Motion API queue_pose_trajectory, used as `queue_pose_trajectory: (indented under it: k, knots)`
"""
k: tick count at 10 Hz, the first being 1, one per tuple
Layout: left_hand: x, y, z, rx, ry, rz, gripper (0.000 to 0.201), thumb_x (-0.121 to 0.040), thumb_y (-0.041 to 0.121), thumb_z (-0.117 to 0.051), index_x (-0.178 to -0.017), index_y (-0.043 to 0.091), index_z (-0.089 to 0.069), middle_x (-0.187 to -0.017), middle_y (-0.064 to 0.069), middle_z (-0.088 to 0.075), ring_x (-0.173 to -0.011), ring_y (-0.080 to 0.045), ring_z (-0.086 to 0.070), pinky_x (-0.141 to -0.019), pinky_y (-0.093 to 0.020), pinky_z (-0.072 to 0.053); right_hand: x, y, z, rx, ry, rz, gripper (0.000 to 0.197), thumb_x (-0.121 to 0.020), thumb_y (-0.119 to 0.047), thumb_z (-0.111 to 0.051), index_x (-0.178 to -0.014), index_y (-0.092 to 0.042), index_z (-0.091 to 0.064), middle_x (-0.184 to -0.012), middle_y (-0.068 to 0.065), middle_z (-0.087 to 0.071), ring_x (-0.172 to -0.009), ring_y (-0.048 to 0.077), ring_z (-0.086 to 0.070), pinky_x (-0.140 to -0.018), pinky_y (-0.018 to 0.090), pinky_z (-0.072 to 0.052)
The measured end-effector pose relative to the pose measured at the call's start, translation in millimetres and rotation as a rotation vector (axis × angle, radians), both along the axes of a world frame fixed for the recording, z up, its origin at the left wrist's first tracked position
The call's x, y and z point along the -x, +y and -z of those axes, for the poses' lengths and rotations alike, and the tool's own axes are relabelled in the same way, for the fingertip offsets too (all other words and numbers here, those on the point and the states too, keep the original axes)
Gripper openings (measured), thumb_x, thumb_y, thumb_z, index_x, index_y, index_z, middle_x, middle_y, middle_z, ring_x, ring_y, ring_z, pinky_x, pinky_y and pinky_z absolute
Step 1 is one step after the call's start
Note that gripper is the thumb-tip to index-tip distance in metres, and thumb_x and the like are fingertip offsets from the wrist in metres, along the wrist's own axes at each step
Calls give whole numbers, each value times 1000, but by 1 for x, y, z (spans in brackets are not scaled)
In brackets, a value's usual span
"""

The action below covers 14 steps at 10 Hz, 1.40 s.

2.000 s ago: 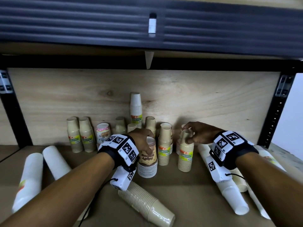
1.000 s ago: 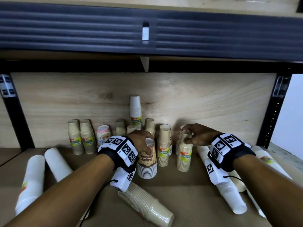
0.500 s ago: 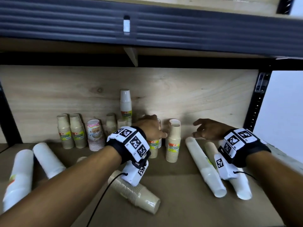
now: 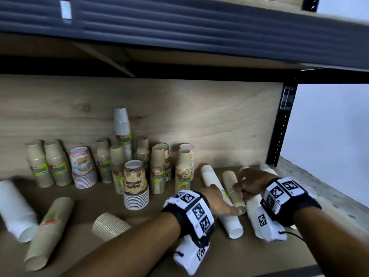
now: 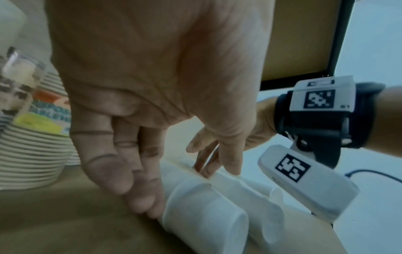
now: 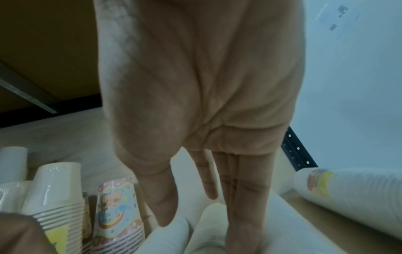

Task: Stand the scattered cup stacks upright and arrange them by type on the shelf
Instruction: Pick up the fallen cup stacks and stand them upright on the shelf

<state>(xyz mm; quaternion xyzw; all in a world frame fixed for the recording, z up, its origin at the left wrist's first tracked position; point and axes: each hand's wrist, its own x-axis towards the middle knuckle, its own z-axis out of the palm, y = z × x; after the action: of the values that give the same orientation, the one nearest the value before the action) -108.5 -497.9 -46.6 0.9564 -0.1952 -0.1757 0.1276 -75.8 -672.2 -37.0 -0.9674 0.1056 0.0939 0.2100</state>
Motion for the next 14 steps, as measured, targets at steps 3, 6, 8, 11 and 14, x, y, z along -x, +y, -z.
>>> queue_pose_trajectory:
  k: [3,6,8,11,14]
  knots:
    - [-8,-12,20,68,248,-141,112,-62,68,-69,-150,18,-23,-150,-7,-38,-121,-26,-56,-99,-34,-48,-8,-3,7,124,23,65,35,-79,-44,-67,-59,-21,-49,-74,-4,-46,-84,17,-52,-78,27,-41]
    - [-19,16,15,163,165,-294,106,-57,50,-70,-140,34,-6,-132,-7,-44,-108,-33,-59,-87,-44,-54,-34,-10,12,190,65,-5,37,-65,-49,-79,-62,-17,-62,-68,-4,-62,-59,10,-58,-57,21,-45]
    - [-27,21,-14,233,46,-289,103,-70,41,-69,-147,28,-2,-142,-11,-37,-116,-36,-56,-91,-48,-52,-24,-9,-13,321,79,-56,36,-82,-50,-64,-96,-17,-66,-94,-1,-63,-86,15,-58,-73,22,-40]
    - [-58,23,-90,228,-370,-287,48,-87,23,-60,-131,5,-49,-126,-14,-59,-114,-31,-58,-93,-36,-48,-44,-32,-32,71,-194,47,34,-87,-40,-66,-78,-9,-57,-81,6,-62,-64,3,-58,-56,11,-44]
    - [-96,11,-125,225,-598,-257,36,-88,30,-58,-119,12,-57,-121,-8,-61,-111,-28,-59,-89,-32,-48,-75,-53,-39,137,-403,69,50,-77,-31,-72,-120,-10,-55,-119,10,-63,-107,25,-62,-86,29,-50]
